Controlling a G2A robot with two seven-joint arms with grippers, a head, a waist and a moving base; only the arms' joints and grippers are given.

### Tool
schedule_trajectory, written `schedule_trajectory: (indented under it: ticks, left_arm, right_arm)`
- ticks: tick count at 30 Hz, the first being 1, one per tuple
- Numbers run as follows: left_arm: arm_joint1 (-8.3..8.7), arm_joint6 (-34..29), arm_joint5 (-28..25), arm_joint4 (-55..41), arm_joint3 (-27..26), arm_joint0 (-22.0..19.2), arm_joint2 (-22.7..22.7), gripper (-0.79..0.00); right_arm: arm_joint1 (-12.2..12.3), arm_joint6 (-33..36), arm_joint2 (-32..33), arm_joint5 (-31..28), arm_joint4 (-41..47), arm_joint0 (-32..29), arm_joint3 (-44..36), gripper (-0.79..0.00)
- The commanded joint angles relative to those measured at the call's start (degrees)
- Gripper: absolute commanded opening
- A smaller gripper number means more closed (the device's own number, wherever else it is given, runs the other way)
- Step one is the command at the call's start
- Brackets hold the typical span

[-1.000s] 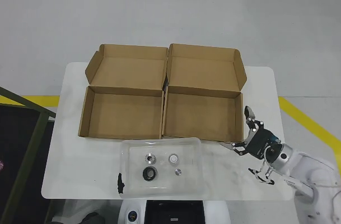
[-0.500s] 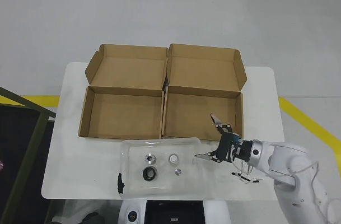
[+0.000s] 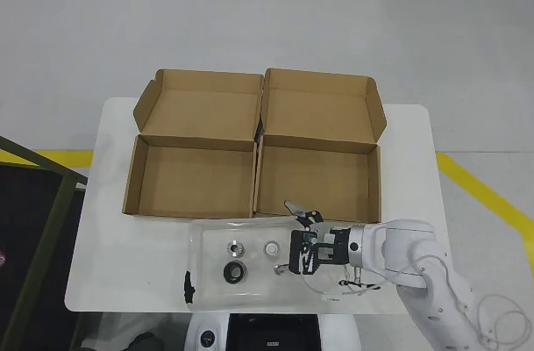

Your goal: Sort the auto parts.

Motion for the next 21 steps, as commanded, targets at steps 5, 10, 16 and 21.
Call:
schedule_trajectory:
  ticks: [5,10,16,21]
  left_arm:
    - [0.0,0.0,0.0,0.0,0.0,0.0,0.0,0.0]
    - [0.0,0.0,0.0,0.0,0.0,0.0,0.0,0.0]
    - [0.0,0.0,0.0,0.0,0.0,0.0,0.0,0.0]
    - [0.0,0.0,0.0,0.0,0.0,0.0,0.0,0.0]
  right_arm:
    - [0.0,4.2,-3.7,1.0,0.6,1.8,0.6,0.0]
    - [0.1,6.5,-6.4,2.0,1.0,2.7,1.1,0.0]
    - [0.1,8.1,-9.3,2.6,1.2,3.5,1.8,0.0]
    - [0.2,8.6,-11.2,3.2,1.2,4.2,2.5,0.0]
